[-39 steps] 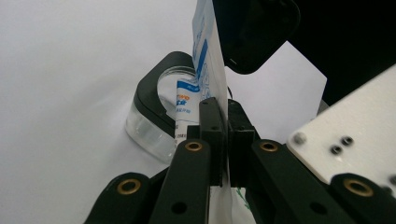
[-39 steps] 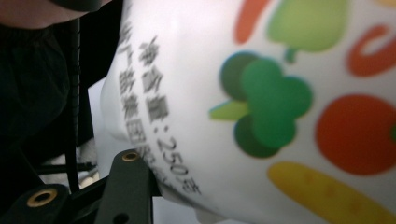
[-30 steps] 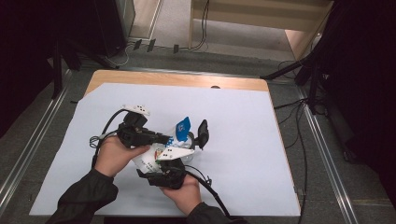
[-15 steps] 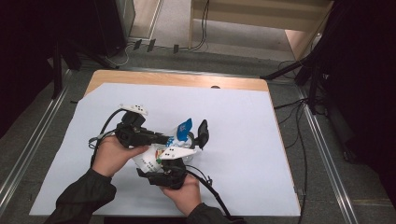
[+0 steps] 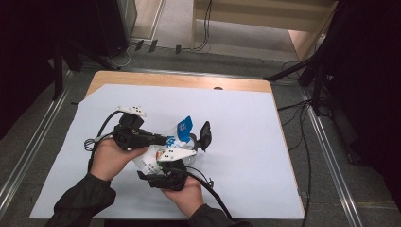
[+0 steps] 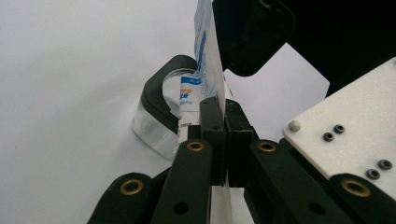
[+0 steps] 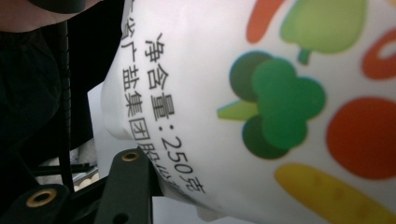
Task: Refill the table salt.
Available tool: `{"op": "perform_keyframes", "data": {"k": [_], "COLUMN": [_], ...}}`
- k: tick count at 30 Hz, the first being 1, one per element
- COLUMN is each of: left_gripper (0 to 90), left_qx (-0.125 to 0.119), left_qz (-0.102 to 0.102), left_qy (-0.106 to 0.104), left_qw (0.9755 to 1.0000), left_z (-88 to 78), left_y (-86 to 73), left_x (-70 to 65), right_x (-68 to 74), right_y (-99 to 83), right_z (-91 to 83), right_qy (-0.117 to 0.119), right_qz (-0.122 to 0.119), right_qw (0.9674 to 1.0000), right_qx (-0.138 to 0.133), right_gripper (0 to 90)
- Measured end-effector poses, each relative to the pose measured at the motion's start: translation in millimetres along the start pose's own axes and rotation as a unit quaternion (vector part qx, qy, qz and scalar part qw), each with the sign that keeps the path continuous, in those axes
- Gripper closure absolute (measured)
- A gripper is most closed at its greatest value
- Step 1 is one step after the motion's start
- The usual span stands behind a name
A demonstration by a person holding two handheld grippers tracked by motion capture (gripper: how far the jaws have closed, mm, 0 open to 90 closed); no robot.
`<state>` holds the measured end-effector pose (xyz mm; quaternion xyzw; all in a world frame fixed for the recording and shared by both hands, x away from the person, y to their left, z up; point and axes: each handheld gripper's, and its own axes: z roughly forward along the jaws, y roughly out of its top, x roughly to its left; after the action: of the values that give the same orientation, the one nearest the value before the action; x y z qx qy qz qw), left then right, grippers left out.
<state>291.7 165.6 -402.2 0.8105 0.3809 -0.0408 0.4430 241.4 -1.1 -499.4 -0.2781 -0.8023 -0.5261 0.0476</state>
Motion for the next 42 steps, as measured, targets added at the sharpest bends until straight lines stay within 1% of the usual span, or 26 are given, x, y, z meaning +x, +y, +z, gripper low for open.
{"op": "perform_keyframes", "data": {"k": [3, 5, 7, 8, 9, 11, 13, 16, 21, 22, 24, 27, 36, 38, 40, 42], "left_gripper": [90.0, 90.0, 90.0, 90.0, 90.0, 90.0, 89.7, 89.2, 89.2, 89.3, 89.4, 89.7, 89.8, 89.8, 89.9, 89.9], "left_qx": [0.001, 0.001, 0.0, 0.0, -0.001, -0.004, -0.007, -0.011, -0.016, -0.016, -0.016, -0.015, -0.015, -0.014, -0.014, -0.013], "left_qz": [0.0, 0.0, -0.001, -0.001, -0.002, -0.001, 0.0, 0.002, 0.0, 0.0, -0.001, -0.002, -0.005, -0.005, -0.003, -0.002], "left_qy": [-0.001, 0.001, 0.0, 0.0, -0.002, -0.003, -0.009, -0.007, -0.01, -0.008, -0.009, -0.006, -0.008, -0.009, -0.004, -0.005], "left_qw": [1.0, 1.0, 1.0, 1.0, 1.0, 1.0, 0.9999, 0.9999, 0.9998, 0.9998, 0.9998, 0.9999, 0.9998, 0.9998, 0.9999, 0.9999], "left_z": [0.0, -0.1, 0.2, 0.3, 0.2, 0.0, -0.9, -1.2, -1.8, -1.6, -0.7, -0.3, 1.8, 2.0, 2.5, 2.8], "left_y": [-0.3, -0.4, -0.6, -0.7, -0.7, -0.6, -0.5, -0.6, 0.0, 0.1, 0.3, 0.4, 1.5, 1.8, 2.0, 2.2], "left_x": [-0.1, -0.3, 0.0, 0.1, 0.3, 0.1, 0.6, 0.2, -0.2, -0.4, -0.3, -0.2, -0.3, -0.6, -1.3, -1.3], "right_x": [-0.4, -0.2, -0.5, -1.0, -1.7, -1.3, -0.9, -0.2, -0.6, -0.7, -0.7, 0.3, 0.5, 0.4, 0.1, -0.1], "right_y": [0.2, 0.0, 0.2, 0.5, 0.8, 1.3, 2.0, 2.7, 3.5, 3.7, 3.9, 3.9, 4.8, 4.9, 5.1, 4.8], "right_z": [2.4, 2.9, 2.8, 2.5, 1.5, 0.7, -0.3, -1.2, -2.6, -2.7, -2.6, -2.6, -2.1, -2.1, -2.7, -2.8], "right_qy": [0.001, -0.002, 0.0, 0.0, 0.004, 0.007, 0.013, 0.019, 0.024, 0.026, 0.032, 0.034, 0.024, 0.023, 0.025, 0.027], "right_qz": [0.003, 0.005, 0.008, 0.013, 0.014, 0.016, 0.019, 0.026, 0.026, 0.027, 0.032, 0.029, 0.018, 0.019, 0.024, 0.027], "right_qw": [1.0, 1.0, 0.9999, 0.9999, 0.9999, 0.9999, 0.9997, 0.9994, 0.9993, 0.9992, 0.9989, 0.9989, 0.9995, 0.9995, 0.9994, 0.9992], "right_qx": [0.008, 0.008, 0.009, 0.008, 0.006, 0.004, 0.0, -0.009, -0.012, -0.012, -0.014, -0.012, -0.005, -0.006, -0.006, -0.008], "right_gripper": [52.9, 53.2, 55.3, 58.8, 59.0, 59.2, 59.5, 59.8, 59.7, 59.6, 59.6, 59.3, 56.5, 56.7, 58.0, 58.3]}}
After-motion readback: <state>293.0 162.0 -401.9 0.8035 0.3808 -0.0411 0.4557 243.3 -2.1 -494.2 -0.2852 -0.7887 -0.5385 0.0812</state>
